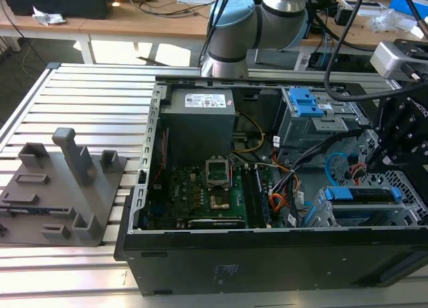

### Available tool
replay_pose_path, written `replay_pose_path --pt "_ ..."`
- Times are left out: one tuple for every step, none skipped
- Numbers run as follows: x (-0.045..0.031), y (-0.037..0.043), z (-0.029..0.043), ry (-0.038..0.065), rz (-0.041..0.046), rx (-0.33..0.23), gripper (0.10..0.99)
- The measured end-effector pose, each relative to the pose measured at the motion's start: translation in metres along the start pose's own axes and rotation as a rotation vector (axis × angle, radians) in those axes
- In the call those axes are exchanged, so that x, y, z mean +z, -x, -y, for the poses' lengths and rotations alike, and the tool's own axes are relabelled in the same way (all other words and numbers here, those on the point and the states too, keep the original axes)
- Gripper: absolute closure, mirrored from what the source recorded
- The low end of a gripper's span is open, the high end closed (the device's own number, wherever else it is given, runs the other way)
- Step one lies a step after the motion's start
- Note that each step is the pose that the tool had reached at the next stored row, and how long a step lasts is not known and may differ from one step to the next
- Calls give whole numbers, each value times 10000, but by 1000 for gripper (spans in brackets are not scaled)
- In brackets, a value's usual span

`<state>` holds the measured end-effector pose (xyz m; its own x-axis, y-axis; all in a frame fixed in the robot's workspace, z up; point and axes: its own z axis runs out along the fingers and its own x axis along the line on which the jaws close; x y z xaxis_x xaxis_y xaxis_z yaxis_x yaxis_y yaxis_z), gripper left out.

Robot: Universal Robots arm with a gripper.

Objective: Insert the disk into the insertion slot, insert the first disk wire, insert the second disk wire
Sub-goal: 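Insert the first disk wire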

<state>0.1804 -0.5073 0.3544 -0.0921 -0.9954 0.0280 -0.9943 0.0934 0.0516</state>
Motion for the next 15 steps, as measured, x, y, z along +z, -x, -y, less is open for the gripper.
replay_pose_path --pt "1 -10 1 0 0 1 910" --pt "2 -20 2 0 0 0 910" --pt "2 -36 3 0 -1 0 910" --pt "3 -46 4 0 0 1 910" --pt "4 -58 5 0 0 1 910" --pt "5 -69 6 0 1 0 910" --pt "5 -81 8 0 0 0 910" --pt "7 -98 9 0 1 0 910" --pt "7 -111 10 0 0 1 910" --pt "9 -121 12 0 1 0 910" --pt "16 -125 12 0 2 0 910" --pt "17 -125 13 0 2 0 910" --pt "19 -125 12 0 7 0 910" --pt "19 -125 13 1 9 0 910" --pt "20 -125 12 1 9 0 910"
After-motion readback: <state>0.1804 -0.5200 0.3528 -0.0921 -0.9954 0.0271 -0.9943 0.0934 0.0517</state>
